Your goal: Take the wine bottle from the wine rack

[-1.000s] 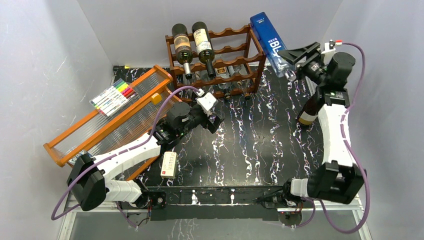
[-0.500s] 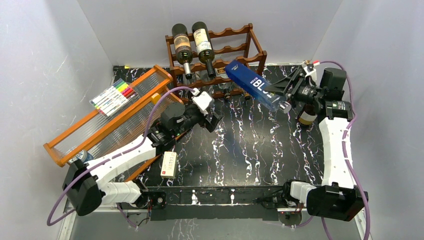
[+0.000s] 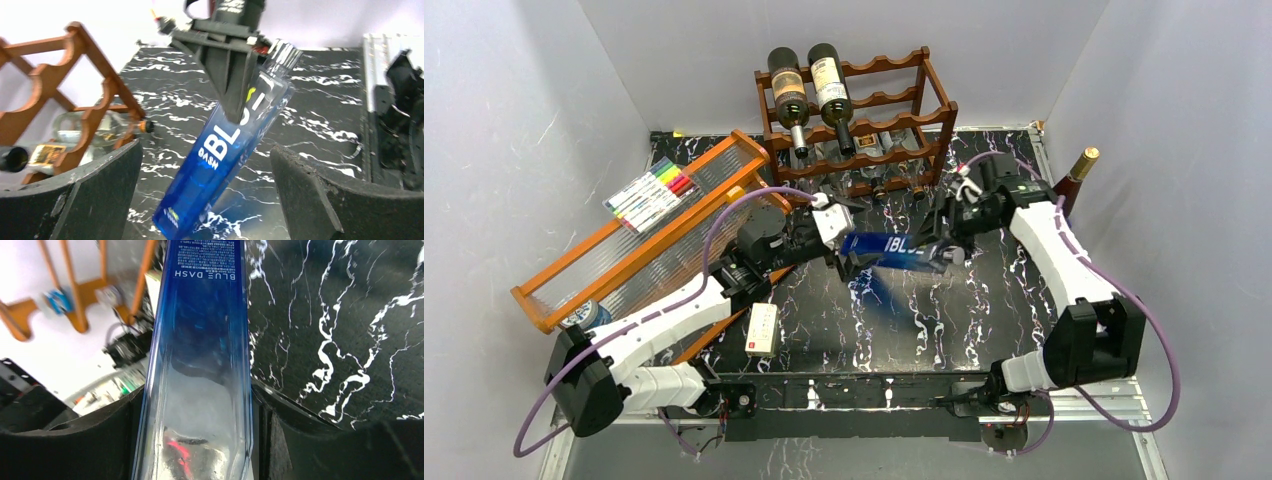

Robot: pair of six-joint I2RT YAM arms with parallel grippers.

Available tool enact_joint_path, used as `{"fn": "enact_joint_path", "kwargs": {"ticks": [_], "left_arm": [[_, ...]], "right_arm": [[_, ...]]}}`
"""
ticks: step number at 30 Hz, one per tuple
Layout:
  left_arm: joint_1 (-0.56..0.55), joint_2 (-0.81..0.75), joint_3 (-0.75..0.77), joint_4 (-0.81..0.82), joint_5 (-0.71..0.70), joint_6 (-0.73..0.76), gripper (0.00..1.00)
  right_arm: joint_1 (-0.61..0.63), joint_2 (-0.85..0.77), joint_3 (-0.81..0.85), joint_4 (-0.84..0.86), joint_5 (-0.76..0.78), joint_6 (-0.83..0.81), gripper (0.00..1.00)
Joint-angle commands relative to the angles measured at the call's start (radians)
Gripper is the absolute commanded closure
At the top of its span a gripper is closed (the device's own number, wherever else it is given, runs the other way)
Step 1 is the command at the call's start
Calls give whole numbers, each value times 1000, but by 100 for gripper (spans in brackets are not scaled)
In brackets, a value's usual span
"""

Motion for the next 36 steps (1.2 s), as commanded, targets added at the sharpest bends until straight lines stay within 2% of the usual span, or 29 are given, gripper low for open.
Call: {"fn": "enact_joint_path", "kwargs": {"ticks": [1, 6, 11, 25, 28, 31, 33, 34, 36], "left_arm": [[-3, 42, 12, -1, 195, 24, 2], [-5, 130, 64, -91, 312, 34, 2], [-7, 180, 59, -93, 387, 45, 2], [-65, 316, 49, -151, 250, 158, 3], [-68, 327, 59, -160, 224, 164, 15], [-69, 315, 57, -150, 193, 164, 31], [-70, 294, 46, -129, 154, 164, 48], [-70, 285, 46, -126, 138, 163, 60], [-69, 273, 52, -131, 110, 161, 82]], "right_arm": [[113, 6, 47, -22, -71, -117, 85], [187, 33, 40, -26, -70, -137, 85], [224, 48, 31, -25, -78, -150, 85], [279, 71, 35, -26, -90, -174, 86], [280, 64, 38, -30, -88, -178, 84], [279, 59, 47, -36, -80, -186, 73], [279, 53, 52, -33, -76, -193, 65], [279, 49, 52, -27, -70, -194, 58], [280, 42, 55, -7, -51, -195, 40]]}}
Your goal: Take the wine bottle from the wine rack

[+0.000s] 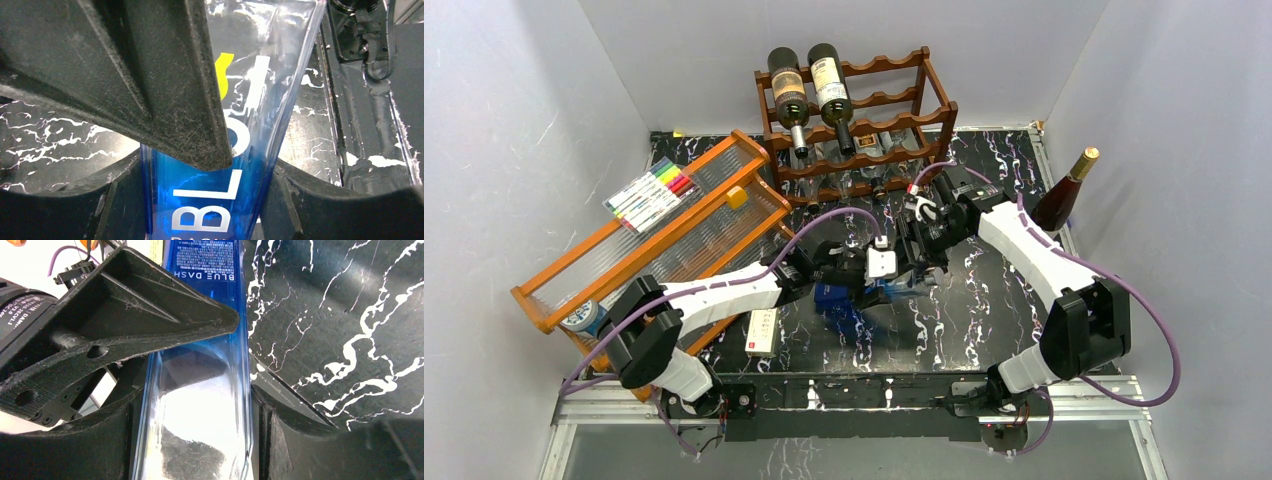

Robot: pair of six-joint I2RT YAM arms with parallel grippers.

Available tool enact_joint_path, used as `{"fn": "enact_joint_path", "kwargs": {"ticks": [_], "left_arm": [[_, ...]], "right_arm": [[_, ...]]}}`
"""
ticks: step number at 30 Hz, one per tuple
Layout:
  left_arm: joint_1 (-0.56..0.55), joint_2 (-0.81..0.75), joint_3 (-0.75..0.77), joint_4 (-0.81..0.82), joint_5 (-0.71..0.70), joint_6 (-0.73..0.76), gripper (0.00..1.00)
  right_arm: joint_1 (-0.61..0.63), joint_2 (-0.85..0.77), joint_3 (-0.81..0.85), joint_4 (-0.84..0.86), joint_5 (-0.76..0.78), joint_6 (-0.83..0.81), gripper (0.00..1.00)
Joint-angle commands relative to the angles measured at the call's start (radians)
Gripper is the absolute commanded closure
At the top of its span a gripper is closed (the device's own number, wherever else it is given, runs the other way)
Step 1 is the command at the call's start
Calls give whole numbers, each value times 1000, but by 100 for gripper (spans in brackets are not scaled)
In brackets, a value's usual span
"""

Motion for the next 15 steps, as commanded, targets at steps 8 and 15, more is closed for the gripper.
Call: {"fn": "enact_joint_path", "kwargs": {"ticks": [8, 15], "left_arm": [[4, -116, -13, 140, -221, -117, 96], [4, -148, -23, 193, -385, -188, 100]], "right_arm": [[-47, -93, 53, 208, 66, 111, 2], [-90, -208, 13, 341, 224, 180, 2]]}}
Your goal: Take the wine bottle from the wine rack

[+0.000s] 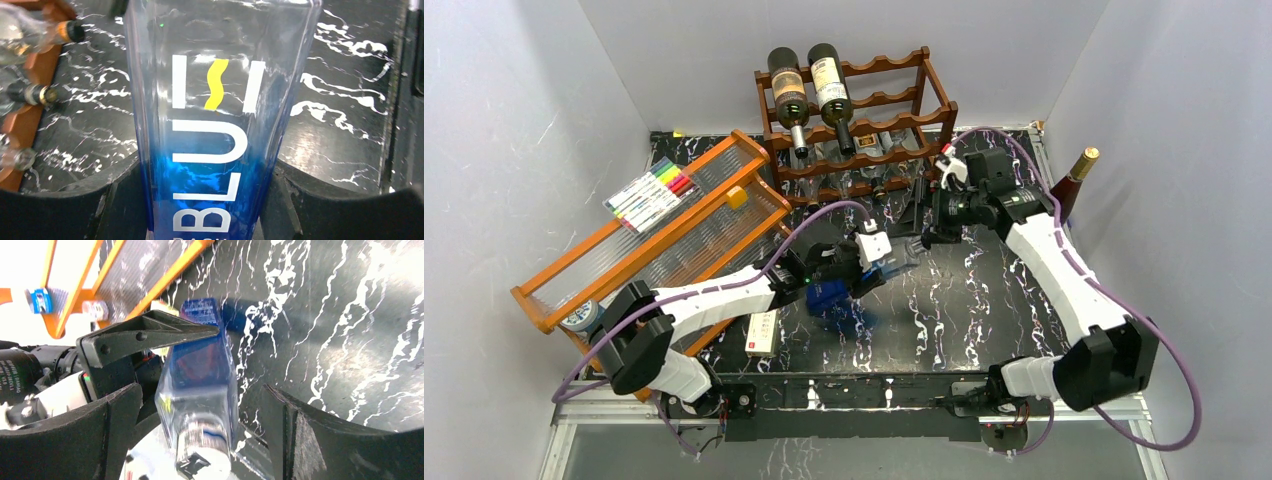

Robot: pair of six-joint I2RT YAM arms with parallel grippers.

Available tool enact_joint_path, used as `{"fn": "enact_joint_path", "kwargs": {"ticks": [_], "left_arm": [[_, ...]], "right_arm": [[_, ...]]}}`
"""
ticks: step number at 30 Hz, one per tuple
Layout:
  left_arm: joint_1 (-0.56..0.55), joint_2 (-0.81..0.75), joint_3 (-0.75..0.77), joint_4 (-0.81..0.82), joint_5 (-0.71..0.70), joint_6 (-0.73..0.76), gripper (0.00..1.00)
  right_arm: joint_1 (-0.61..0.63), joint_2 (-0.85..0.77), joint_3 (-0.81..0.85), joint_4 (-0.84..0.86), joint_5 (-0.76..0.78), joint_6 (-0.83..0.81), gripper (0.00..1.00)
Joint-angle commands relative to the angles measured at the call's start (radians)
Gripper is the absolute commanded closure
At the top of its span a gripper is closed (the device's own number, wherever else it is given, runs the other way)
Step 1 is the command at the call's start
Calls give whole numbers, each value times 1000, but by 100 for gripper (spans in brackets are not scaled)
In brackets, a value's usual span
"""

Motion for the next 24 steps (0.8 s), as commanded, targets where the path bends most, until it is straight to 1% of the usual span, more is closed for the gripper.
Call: {"fn": "enact_joint_path", "kwargs": {"ticks": [1, 4, 7, 11, 17, 20, 24], "left_arm": [[7, -103, 15, 152, -152, -58, 100], [7, -109, 9, 173, -209, -85, 100], [7, -106, 14, 171, -213, -95, 100], [7, -101, 22, 158, -210, -96, 100], [7, -88, 37, 136, -213, -98, 100], [6, -87, 37, 137, -208, -102, 100], [7, -85, 40, 136, -201, -105, 100]], "right_arm": [[-7, -82, 0, 98, 118, 33, 2], [-5, -99, -19, 117, 125, 2, 2], [4, -96, -38, 151, 81, -31, 2], [61, -68, -35, 183, 43, -43, 2], [117, -64, -41, 235, 77, -39, 2], [128, -40, -28, 214, 101, -48, 2], [162, -20, -26, 219, 135, -57, 12]]}}
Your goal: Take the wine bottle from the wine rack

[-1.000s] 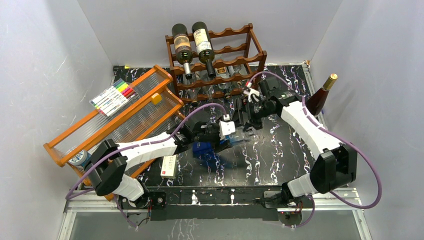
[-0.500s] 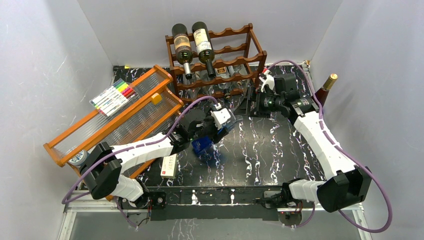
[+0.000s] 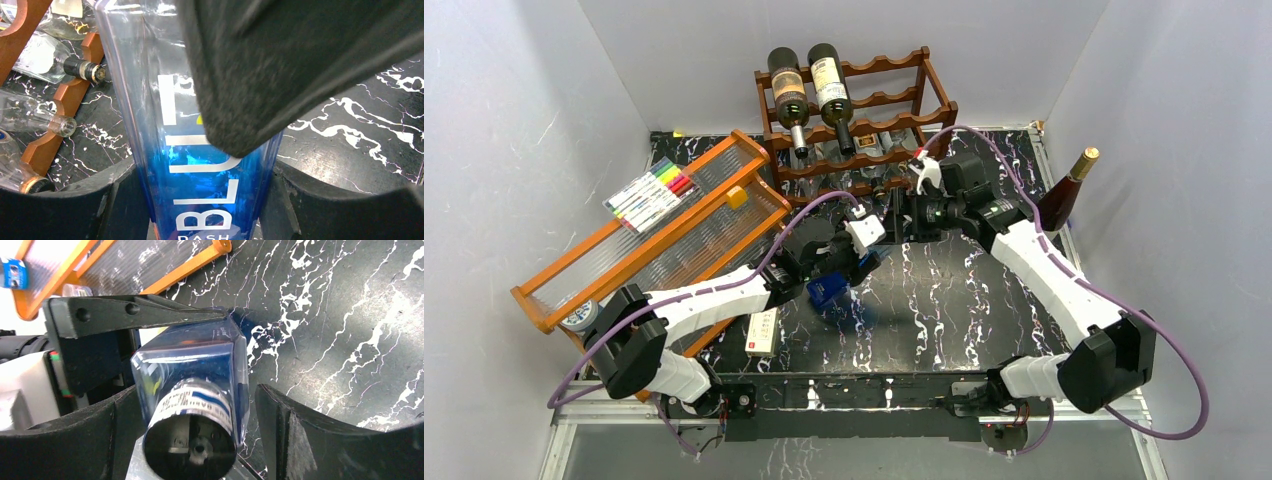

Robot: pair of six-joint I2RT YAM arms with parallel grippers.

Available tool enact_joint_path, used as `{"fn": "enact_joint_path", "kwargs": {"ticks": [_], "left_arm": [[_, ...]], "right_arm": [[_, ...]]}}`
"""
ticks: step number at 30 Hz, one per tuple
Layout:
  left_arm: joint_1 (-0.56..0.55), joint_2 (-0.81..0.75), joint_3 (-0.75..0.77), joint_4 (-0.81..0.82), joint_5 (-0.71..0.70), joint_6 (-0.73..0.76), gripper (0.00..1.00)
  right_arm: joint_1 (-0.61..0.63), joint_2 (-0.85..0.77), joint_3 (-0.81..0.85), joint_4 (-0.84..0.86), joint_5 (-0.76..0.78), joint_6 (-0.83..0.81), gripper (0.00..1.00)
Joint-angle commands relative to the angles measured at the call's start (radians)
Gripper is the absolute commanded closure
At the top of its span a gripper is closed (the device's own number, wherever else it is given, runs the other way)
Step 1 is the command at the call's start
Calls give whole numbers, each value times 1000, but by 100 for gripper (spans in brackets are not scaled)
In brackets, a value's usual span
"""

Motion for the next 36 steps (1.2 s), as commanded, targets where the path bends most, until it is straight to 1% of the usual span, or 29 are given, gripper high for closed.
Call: {"fn": "enact_joint_path", "kwargs": {"ticks": [1, 5, 7, 9, 12, 15, 17, 18, 19, 20, 21, 24, 26, 27, 28, 29, 30, 33, 36], "left_arm": [[1, -50, 43, 99, 8, -8, 100], [1, -50, 46, 97, 14, -12, 100], [0, -50, 46, 96, 14, -12, 98], [1, -50, 47, 96, 14, -13, 94], [0, -50, 48, 95, 20, -18, 88], [-1, -54, 50, 92, 31, -20, 79], [0, -56, 51, 91, 28, -21, 66], [1, -56, 50, 91, 25, -20, 49], [0, -60, 49, 91, 18, -18, 25], [0, -68, 45, 95, 5, -17, 7], [1, -78, 47, 89, 4, -12, 2], [0, -98, 40, 99, -3, -12, 2], [0, -108, 37, 101, -21, -8, 2], [0, -112, 36, 101, -28, -3, 2], [0, -117, 37, 96, -38, 1, 2], [1, -127, 35, 100, -37, 1, 2], [0, -129, 29, 104, -41, 6, 2], [0, -135, 36, 93, -56, 10, 2], [0, -145, 26, 102, -53, 15, 2]], "right_arm": [[36, 25, 22, 48, 40, -26, 13], [53, 50, 31, 57, 53, -26, 13], [57, 57, 37, 63, 51, -25, 15], [58, 62, 44, 65, 50, -27, 19], [59, 62, 49, 65, 57, -25, 31], [60, 44, 50, 73, 93, -20, 43], [59, 27, 55, 79, 123, -14, 52], [59, 14, 58, 87, 142, -10, 57], [58, -3, 67, 88, 185, -9, 65], [59, -20, 105, 48, 279, -18, 73], [58, -34, 141, 13, 366, -37, 76], [58, -64, 214, -48, 552, -69, 86], [56, -47, 288, -122, 768, -76, 90], [53, -53, 287, -113, 838, -80, 92], [48, -57, 283, -95, 891, -85, 92], [46, -51, 283, -80, 992, -95, 92], [41, -43, 282, -73, 1060, -111, 92], [0, -38, 268, -65, 1115, -128, 93], [-62, -64, 210, -25, 1109, -127, 93]]}}
